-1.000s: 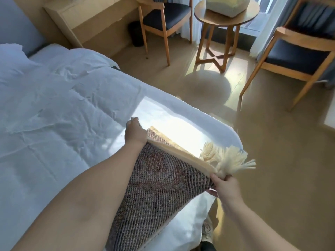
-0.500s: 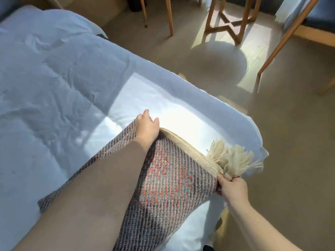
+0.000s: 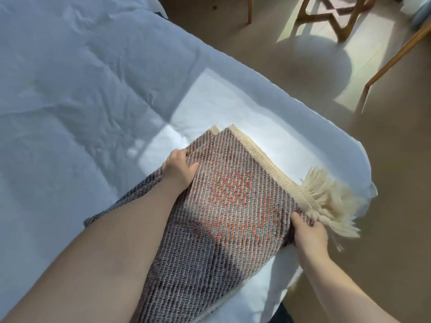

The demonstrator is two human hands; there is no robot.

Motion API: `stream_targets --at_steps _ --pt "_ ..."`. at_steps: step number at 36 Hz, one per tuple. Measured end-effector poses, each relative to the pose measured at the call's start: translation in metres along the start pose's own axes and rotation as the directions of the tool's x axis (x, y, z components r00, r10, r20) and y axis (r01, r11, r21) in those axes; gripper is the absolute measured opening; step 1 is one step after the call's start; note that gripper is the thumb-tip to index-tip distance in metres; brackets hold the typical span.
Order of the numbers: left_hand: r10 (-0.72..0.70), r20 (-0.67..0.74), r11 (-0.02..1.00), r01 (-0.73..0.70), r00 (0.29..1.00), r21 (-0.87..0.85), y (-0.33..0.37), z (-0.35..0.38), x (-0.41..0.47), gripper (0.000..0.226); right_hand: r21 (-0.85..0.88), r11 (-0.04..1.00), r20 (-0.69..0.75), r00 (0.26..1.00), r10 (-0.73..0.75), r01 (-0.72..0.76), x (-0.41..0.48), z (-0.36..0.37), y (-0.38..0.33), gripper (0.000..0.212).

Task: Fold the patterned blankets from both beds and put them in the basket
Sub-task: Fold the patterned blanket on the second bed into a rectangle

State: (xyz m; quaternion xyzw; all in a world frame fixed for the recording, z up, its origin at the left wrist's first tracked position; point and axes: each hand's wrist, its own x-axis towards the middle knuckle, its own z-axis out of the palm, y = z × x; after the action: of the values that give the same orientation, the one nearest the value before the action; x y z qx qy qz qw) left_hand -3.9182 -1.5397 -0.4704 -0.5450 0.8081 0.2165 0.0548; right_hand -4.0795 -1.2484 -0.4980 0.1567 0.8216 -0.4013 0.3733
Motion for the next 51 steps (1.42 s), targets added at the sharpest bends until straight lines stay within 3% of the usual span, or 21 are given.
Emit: stream_targets --at_steps 3,6,8,10,12,14,16,21,23,29,34,39,42,48,51 --pt "0.006 -0.025 0.994 -0.003 1.000 0.109 -0.028 -0.010 -0.015 0.058 0.047 0.999 -0.130 0.991 0.015 -0.009 -0.005 0.005 -0.004 0.069" --pt "-0.089 0.028 0.976 0.082 0.996 0.202 -0.054 -0.019 -0.027 0.061 0.055 0.998 -0.231 0.971 0.055 -0.043 -0.002 0.003 -0.013 0.085" --pt "-0.168 0.065 0.975 0.156 0.984 0.158 -0.073 -0.023 -0.033 0.063 -0.071 0.995 -0.312 0.949 0.048 -0.073 -0.007 -0.001 -0.025 0.089" --pt "-0.214 0.095 0.970 0.200 0.972 0.135 -0.091 -0.027 -0.041 0.067 -0.225 0.973 -0.392 0.918 -0.050 -0.043 -0.014 -0.007 -0.036 0.088" --pt "-0.224 0.102 0.968 0.210 0.969 0.136 -0.106 -0.031 -0.048 0.066 -0.342 0.932 -0.419 0.867 -0.268 0.123 -0.019 -0.009 -0.047 0.075" --pt "-0.221 0.111 0.969 0.205 0.969 0.141 -0.119 -0.035 -0.052 0.063 -0.472 0.820 -0.255 0.840 -0.478 0.323 -0.022 0.003 -0.067 0.055" --pt "-0.221 0.110 0.971 0.207 0.969 0.121 -0.131 -0.038 -0.057 0.059 -0.519 0.694 -0.003 0.811 -0.585 0.499 -0.021 0.029 -0.091 0.044" --pt "-0.272 0.108 0.961 0.266 0.956 0.070 -0.163 -0.047 -0.073 0.054 -0.542 0.456 0.355 0.684 -0.637 0.706 -0.012 0.119 -0.158 0.043" --pt "-0.295 0.089 0.955 0.290 0.951 0.069 -0.180 -0.049 -0.080 0.051 -0.559 0.395 0.404 0.655 -0.639 0.730 -0.007 0.147 -0.176 0.050" --pt "-0.310 0.060 0.951 0.308 0.949 0.039 -0.221 -0.054 -0.095 0.040 -0.589 0.386 0.452 0.685 -0.572 0.710 0.004 0.190 -0.203 0.060" --pt "-0.282 0.048 0.959 0.283 0.958 -0.018 -0.237 -0.053 -0.100 0.025 -0.700 0.208 0.520 0.688 -0.507 0.683 0.014 0.203 -0.212 0.042" --pt "-0.232 -0.024 0.972 0.231 0.972 -0.039 -0.246 -0.050 -0.101 0.024 -0.727 -0.201 0.627 0.516 -0.584 0.657 0.010 0.202 -0.208 0.022" --pt "-0.244 -0.031 0.960 0.237 0.969 -0.152 -0.254 -0.049 -0.104 0.021 -0.723 -0.247 0.614 0.436 -0.658 0.646 0.009 0.202 -0.212 0.018" --pt "-0.327 -0.037 0.902 0.300 0.944 -0.309 -0.267 -0.053 -0.114 0.022 -0.548 -0.366 0.687 0.155 -0.710 0.752 0.004 0.218 -0.225 0.018" --pt "-0.409 -0.066 0.866 0.365 0.910 -0.341 -0.282 -0.052 -0.122 0.024 -0.512 -0.415 0.676 0.055 -0.735 0.752 -0.008 0.235 -0.227 0.016"
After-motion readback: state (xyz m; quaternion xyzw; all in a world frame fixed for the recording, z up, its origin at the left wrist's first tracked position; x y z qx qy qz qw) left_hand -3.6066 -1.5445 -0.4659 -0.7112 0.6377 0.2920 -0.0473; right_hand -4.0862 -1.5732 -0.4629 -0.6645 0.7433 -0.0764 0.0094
